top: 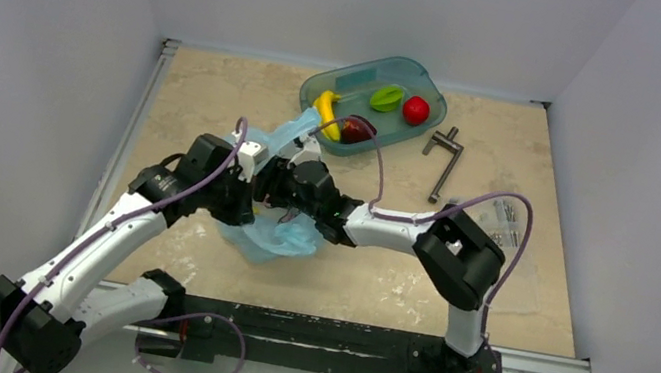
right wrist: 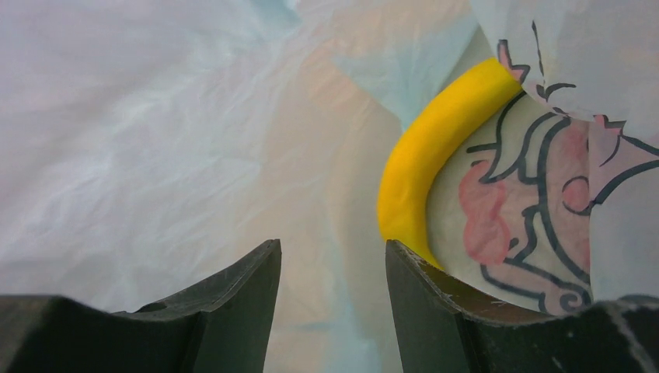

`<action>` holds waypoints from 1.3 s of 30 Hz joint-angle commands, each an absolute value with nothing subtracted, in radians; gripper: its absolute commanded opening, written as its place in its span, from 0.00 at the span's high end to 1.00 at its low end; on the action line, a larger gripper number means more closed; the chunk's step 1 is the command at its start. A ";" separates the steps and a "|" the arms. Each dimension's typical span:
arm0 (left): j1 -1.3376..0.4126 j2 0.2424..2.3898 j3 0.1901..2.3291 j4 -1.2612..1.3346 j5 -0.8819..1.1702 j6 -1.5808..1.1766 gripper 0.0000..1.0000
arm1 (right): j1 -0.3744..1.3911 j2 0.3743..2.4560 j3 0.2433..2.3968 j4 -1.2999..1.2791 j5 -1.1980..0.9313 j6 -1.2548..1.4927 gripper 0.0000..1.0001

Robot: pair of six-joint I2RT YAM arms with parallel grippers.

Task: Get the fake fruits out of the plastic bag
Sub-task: Take out the fake fruit from the plastic bag.

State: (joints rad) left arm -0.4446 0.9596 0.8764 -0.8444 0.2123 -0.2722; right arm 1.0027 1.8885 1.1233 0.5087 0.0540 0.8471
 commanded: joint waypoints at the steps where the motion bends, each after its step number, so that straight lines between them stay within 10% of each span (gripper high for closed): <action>1: -0.448 0.951 0.867 -0.791 0.307 -0.245 1.00 | 1.002 1.962 1.220 0.484 0.113 0.789 0.47; 25: -0.473 0.997 0.873 -0.788 0.359 -0.238 1.00 | 1.118 2.270 1.434 0.437 0.557 0.417 0.31; 39: -0.473 0.984 0.882 -0.818 0.260 -0.248 1.00 | 1.127 2.264 1.405 0.460 0.442 0.293 0.56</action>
State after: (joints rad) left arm -0.4671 0.9833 0.8700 -0.8539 0.3065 -0.2497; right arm 1.1015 2.2871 1.4300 0.5156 0.4877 0.3664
